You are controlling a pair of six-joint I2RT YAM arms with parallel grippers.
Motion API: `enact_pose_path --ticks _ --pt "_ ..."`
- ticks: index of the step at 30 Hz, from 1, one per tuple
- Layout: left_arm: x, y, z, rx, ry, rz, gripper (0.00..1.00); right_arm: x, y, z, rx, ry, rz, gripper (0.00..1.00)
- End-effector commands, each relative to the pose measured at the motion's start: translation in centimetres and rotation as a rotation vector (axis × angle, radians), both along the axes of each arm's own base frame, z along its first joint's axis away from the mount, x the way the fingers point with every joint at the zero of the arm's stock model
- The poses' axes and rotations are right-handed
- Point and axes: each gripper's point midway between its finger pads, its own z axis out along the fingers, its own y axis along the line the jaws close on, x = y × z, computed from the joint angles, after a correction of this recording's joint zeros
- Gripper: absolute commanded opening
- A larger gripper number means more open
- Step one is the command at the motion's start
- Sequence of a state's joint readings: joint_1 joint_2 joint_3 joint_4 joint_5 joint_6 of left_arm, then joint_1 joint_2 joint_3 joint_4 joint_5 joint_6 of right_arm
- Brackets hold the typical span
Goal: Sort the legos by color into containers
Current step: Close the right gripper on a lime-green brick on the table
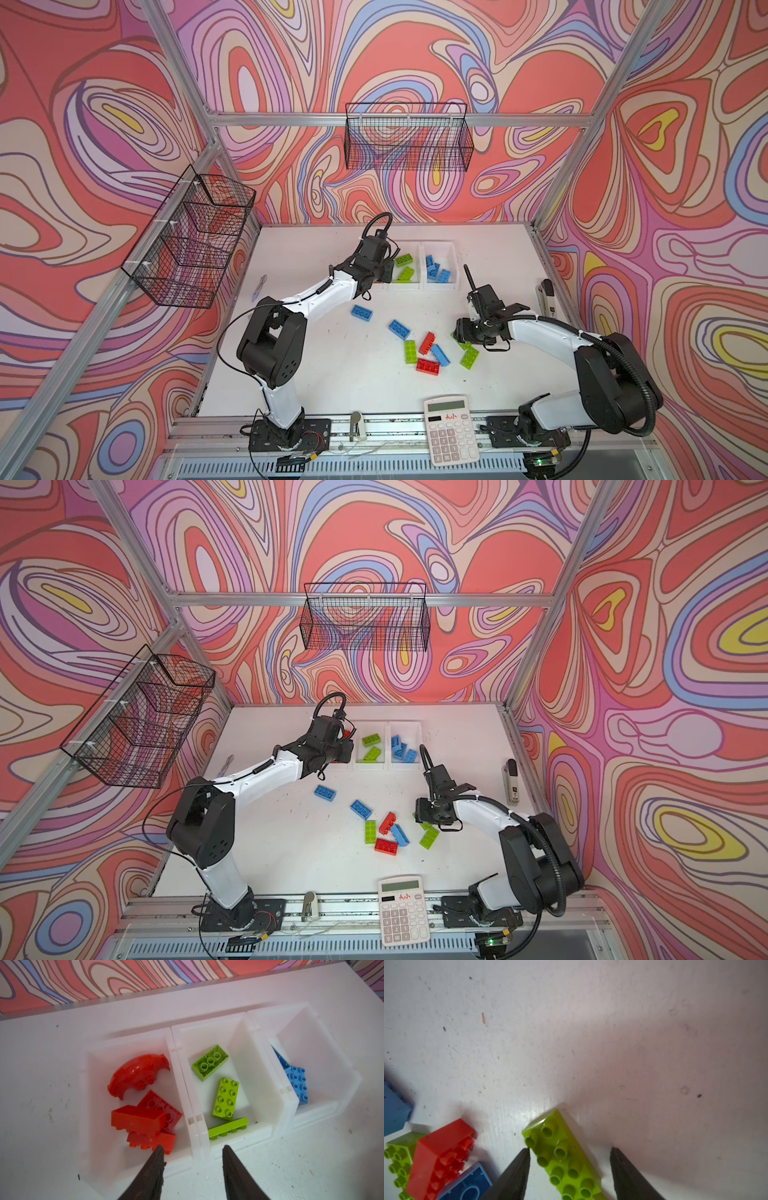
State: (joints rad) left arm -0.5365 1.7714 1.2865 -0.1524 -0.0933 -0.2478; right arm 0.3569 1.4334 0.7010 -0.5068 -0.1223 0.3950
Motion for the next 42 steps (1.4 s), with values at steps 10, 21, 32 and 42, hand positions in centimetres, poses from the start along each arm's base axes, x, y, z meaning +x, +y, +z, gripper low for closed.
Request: enact_pose_path --ticks 10,21,32,42 --pt "-1.8 1.4 1.1 -0.056 -0.019 0.04 0.49 -0.4 0.8 -1.6 -0.077 0.028 0.024 0.62" --pt "-2.4 1.5 0.6 -0.07 -0.004 0.044 0.48 -0.4 0.4 -2.2 -0.148 0.031 0.011 0.55" --pt "-2.4 1.8 0.6 -0.049 -0.007 0.042 0.48 0.1 0.7 -2.9 -0.195 0.028 0.0 0.53" --pt "-2.7 2.1 -0.1 -0.04 0.001 0.048 0.48 0.9 0.6 -1.0 -0.197 -0.023 -0.019 0.36"
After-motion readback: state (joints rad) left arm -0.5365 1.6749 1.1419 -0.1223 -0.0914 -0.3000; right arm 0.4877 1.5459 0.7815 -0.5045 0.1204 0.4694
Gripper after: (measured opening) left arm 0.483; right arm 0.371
